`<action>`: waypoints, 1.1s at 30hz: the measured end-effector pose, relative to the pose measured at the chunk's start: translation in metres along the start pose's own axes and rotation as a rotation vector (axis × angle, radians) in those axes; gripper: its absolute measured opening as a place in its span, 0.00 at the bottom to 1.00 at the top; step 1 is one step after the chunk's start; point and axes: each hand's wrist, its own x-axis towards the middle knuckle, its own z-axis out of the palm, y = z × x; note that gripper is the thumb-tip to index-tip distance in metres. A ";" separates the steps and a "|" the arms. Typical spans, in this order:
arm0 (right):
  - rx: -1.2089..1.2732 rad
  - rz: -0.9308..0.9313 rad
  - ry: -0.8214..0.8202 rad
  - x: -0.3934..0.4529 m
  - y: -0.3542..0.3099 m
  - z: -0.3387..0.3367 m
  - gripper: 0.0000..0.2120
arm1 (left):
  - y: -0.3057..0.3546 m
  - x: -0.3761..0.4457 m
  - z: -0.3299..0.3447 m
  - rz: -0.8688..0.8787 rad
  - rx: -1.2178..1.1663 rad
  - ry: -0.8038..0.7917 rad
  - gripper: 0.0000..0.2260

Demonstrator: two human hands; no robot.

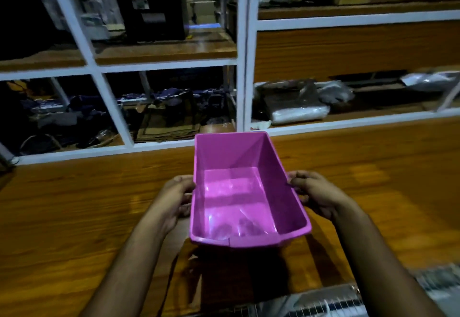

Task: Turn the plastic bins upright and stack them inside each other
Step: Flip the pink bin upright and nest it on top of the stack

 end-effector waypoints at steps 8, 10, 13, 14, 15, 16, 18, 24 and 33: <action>0.263 0.025 0.168 -0.104 0.025 -0.082 0.11 | -0.007 0.012 0.085 -0.042 0.092 -0.392 0.18; 0.299 0.007 0.250 -0.135 0.032 -0.109 0.10 | -0.010 0.009 0.127 -0.050 0.104 -0.482 0.17; 0.362 -0.039 0.369 -0.186 0.043 -0.152 0.08 | -0.018 -0.007 0.197 -0.074 0.102 -0.631 0.16; 0.387 -0.058 0.417 -0.203 0.049 -0.169 0.08 | -0.022 -0.014 0.222 -0.086 0.107 -0.687 0.15; 0.406 -0.074 0.457 -0.222 0.055 -0.185 0.08 | -0.027 -0.021 0.248 -0.100 0.121 -0.738 0.15; 0.413 -0.085 0.493 -0.239 0.063 -0.204 0.07 | -0.032 -0.027 0.274 -0.113 0.138 -0.774 0.14; 0.427 -0.095 0.576 -0.269 0.082 -0.241 0.08 | -0.043 -0.040 0.325 -0.125 0.169 -0.821 0.15; 0.539 -0.156 0.758 -0.346 0.120 -0.357 0.09 | -0.072 -0.096 0.490 -0.089 0.228 -0.884 0.16; 0.623 -0.215 0.950 -0.404 0.136 -0.522 0.10 | -0.082 -0.141 0.690 -0.085 0.265 -1.051 0.15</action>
